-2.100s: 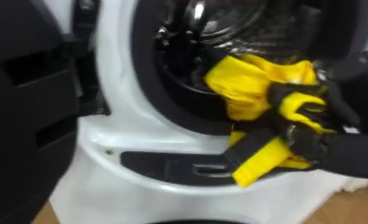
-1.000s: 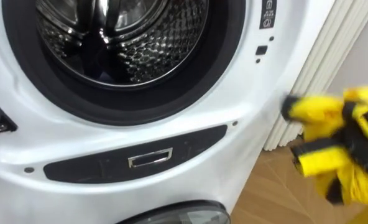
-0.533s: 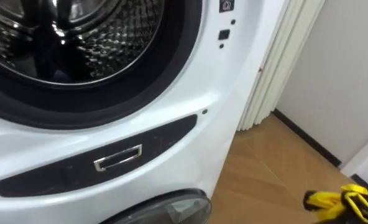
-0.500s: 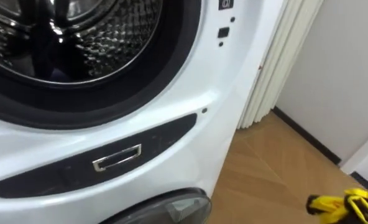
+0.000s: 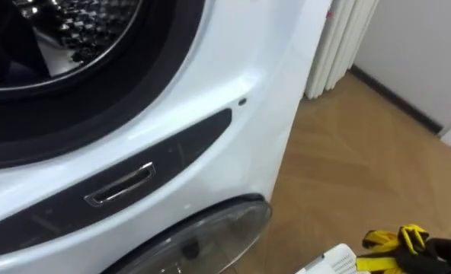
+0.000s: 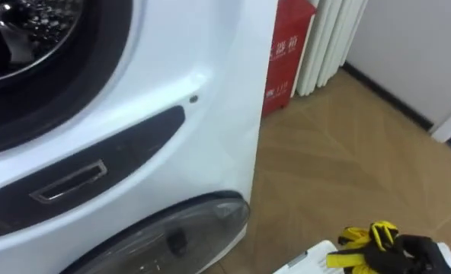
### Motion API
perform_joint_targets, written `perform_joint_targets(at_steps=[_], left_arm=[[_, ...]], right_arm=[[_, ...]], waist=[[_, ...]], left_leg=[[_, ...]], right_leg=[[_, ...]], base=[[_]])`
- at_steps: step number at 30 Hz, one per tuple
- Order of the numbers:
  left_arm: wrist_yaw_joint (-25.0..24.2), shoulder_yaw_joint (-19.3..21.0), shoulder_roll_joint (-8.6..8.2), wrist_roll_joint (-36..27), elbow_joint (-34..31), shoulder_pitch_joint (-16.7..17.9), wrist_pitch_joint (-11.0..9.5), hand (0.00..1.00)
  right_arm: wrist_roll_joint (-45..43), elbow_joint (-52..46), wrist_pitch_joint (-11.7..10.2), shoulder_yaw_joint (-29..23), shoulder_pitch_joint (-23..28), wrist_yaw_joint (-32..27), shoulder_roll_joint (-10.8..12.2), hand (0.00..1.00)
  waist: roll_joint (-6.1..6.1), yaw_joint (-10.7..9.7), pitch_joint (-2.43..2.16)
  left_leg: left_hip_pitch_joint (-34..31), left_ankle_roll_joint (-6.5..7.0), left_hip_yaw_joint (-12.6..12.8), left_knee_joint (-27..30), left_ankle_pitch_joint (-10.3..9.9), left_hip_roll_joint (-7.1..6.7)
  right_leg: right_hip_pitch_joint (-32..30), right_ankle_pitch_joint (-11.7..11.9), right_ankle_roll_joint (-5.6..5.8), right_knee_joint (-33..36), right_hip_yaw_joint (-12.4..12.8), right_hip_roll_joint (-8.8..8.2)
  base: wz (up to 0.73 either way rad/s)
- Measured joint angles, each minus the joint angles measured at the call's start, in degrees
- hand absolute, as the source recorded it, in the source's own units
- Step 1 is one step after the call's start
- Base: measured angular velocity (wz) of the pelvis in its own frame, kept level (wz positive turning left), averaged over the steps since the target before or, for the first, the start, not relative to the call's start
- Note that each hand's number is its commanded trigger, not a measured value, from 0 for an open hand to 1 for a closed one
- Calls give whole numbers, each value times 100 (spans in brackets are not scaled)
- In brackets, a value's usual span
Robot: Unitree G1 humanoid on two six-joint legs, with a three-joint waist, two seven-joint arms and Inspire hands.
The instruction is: Pick clothes from washing machine
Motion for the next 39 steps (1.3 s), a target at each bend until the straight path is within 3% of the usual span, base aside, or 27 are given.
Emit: perform_joint_targets(at_steps=[4, 7, 10, 16, 22, 27, 28, 29, 39], left_arm=[[13, -450, -22, -325, -12, -119, -49, 0], [27, -697, -42, -488, -118, -164, -118, 0], [173, -718, -74, -640, -216, -184, -175, 0], [329, -809, -215, -724, -225, -195, -308, 0], [488, -880, -214, -763, -351, -199, -368, 0], [511, -946, -215, -945, -470, -198, -366, 0], [518, -946, -215, -949, -493, -198, -366, 0], [518, -946, -216, -949, -503, -198, -366, 0], [519, -1075, -214, -969, -509, -198, -420, 0]], right_arm=[[-11, 303, -74, 24, -247, -389, 11, 100], [-29, 512, -293, 50, -489, -748, 12, 100], [23, 627, -487, 77, -521, -976, 29, 100], [92, 771, -698, 65, -440, -1536, 50, 100], [130, 818, -800, 66, -407, -2093, 48, 100], [131, 898, -803, 63, -408, -2255, 46, 100], [126, 897, -803, 62, -419, -2273, 45, 54], [121, 898, -803, 63, -420, -2288, 46, 0], [138, 898, -803, 63, -447, -2396, 40, 0]], waist=[[141, 57, 7], [263, 83, 0], [299, 132, 5], [420, 213, 9], [485, 219, -5], [545, 223, -7], [552, 224, -5], [555, 226, -7], [588, 239, -6]], left_leg=[[-286, 62, 10, -12, 26, -86], [-511, 128, 10, -12, 57, -170], [-700, 196, -125, -18, 104, -280], [-869, 217, -136, -13, 130, -323], [-1049, 250, -215, -10, 151, -378], [-1091, 250, -214, -18, 152, -389], [-1116, 250, -214, -16, 152, -401], [-1140, 253, -216, -14, 154, -406], [-1218, 282, -227, -12, 170, -451]], right_leg=[[-319, 5, 41, 90, 77, -30], [-583, 14, 81, 194, 115, -58], [-810, -11, 96, 328, 121, -81], [-1014, -16, 89, 405, 64, -120], [-1217, -45, 92, 508, 62, -127], [-1316, -55, 32, 545, -179, -185], [-1353, -68, 33, 578, -180, -187], [-1374, -69, 33, 582, -179, -190], [-1458, -73, 60, 605, -174, -235]], base=[[-7], [-4], [2], [1], [0], [0], [0], [0], [0]])
